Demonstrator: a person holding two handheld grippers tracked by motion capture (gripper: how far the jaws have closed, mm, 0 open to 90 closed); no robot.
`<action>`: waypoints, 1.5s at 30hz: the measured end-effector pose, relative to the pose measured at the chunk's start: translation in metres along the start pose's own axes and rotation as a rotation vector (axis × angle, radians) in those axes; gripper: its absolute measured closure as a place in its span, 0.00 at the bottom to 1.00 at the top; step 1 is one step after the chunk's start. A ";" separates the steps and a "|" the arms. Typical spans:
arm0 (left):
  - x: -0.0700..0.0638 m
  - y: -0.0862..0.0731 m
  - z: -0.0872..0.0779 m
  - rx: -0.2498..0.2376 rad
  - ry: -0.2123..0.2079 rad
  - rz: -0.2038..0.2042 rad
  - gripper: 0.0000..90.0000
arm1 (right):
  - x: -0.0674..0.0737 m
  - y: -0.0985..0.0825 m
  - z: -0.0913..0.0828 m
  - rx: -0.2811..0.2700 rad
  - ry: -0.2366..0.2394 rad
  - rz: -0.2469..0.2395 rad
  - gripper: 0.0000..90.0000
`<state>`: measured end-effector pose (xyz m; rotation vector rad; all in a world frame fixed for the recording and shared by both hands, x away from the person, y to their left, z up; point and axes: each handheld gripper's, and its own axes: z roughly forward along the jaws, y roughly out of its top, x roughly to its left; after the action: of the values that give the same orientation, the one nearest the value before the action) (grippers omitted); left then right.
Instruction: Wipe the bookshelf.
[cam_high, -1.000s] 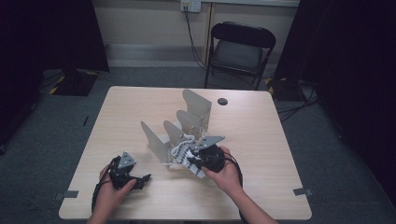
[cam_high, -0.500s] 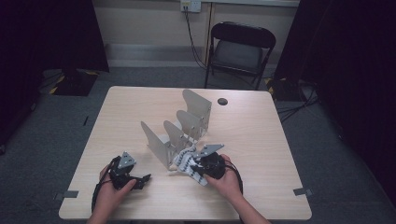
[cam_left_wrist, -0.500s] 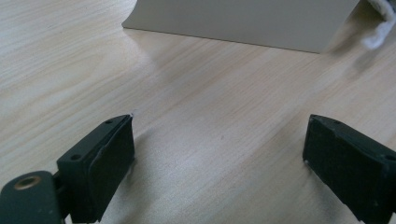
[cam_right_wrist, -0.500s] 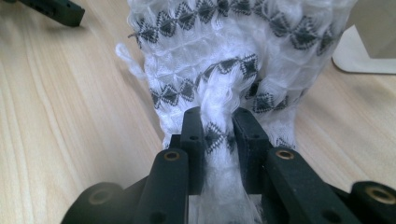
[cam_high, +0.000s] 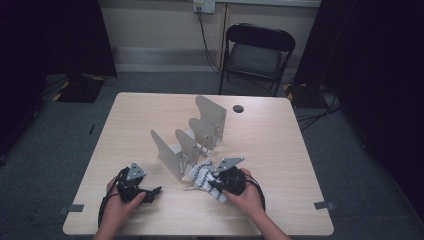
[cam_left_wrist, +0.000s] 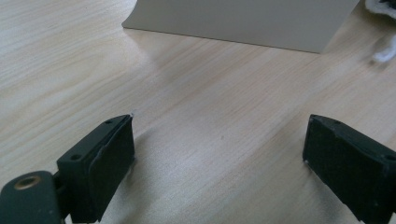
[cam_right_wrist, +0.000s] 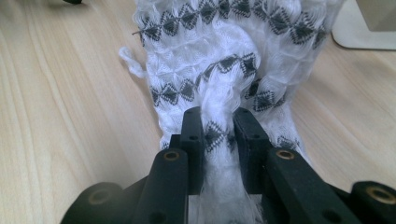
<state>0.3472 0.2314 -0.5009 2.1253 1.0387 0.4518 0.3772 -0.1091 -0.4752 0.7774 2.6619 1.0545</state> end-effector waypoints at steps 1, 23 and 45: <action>0.000 0.000 0.000 -0.001 0.000 -0.001 0.10 | 0.000 -0.001 -0.001 0.002 -0.001 -0.003 0.85; 0.000 0.000 0.000 0.000 0.001 -0.001 0.10 | -0.002 0.041 -0.072 -0.152 -0.053 -0.023 0.85; 0.000 0.000 0.000 -0.001 0.001 -0.001 0.10 | 0.026 0.054 -0.010 -0.098 0.022 -0.053 0.85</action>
<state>0.3471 0.2314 -0.5009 2.1239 1.0399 0.4521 0.3737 -0.0676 -0.4307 0.6770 2.6111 1.1767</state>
